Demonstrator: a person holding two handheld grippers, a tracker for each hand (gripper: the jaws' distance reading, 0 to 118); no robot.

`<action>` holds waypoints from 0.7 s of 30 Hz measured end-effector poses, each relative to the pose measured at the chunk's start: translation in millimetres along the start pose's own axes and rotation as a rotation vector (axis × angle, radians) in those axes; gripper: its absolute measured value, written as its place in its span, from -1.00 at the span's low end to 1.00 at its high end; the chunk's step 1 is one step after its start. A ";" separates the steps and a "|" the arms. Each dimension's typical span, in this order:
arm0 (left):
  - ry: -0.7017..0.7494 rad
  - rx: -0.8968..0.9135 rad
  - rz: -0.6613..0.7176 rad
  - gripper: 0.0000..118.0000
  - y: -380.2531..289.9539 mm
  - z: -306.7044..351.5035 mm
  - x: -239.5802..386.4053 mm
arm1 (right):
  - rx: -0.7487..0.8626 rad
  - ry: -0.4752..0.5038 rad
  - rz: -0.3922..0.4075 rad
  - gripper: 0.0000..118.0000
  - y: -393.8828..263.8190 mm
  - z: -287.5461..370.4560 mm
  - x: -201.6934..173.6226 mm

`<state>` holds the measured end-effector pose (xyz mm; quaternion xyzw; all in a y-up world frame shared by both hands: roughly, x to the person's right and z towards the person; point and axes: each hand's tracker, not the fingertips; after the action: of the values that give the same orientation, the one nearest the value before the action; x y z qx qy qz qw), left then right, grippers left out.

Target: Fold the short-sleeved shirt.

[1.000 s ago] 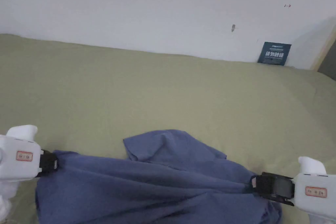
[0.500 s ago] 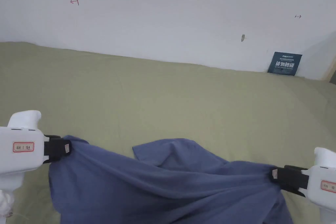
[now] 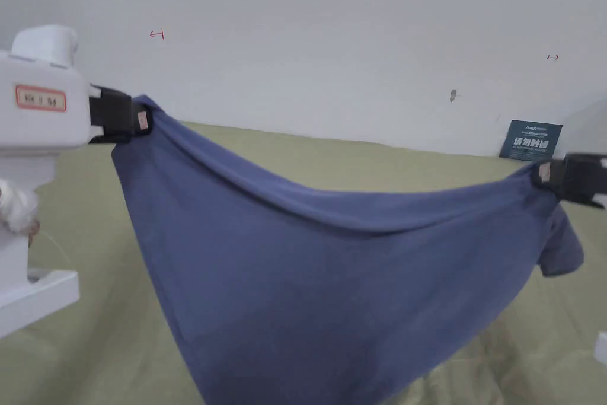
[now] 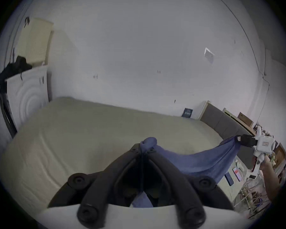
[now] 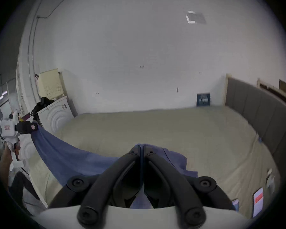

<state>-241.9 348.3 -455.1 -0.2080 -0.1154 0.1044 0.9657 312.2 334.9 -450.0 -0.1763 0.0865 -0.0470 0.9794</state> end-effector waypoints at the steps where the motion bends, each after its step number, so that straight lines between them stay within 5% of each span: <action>1: 0.003 0.007 -0.007 -0.96 10.1 -1.5 2.8 | 0.026 -0.005 0.019 -0.95 12.1 -2.4 -1.3; 16: 0.147 0.136 -0.187 -0.96 122.1 -44.3 11.6 | 0.175 -0.132 0.080 -0.95 121.3 -65.0 -12.6; 21: 0.140 0.135 -0.101 -0.96 117.3 -63.2 -6.5 | 0.166 -0.140 0.084 -0.95 118.5 -83.6 -11.1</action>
<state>-249.2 427.5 -562.3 -0.1432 -0.0505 0.0486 0.9872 293.0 418.6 -567.3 -0.0934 0.0210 -0.0003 0.9954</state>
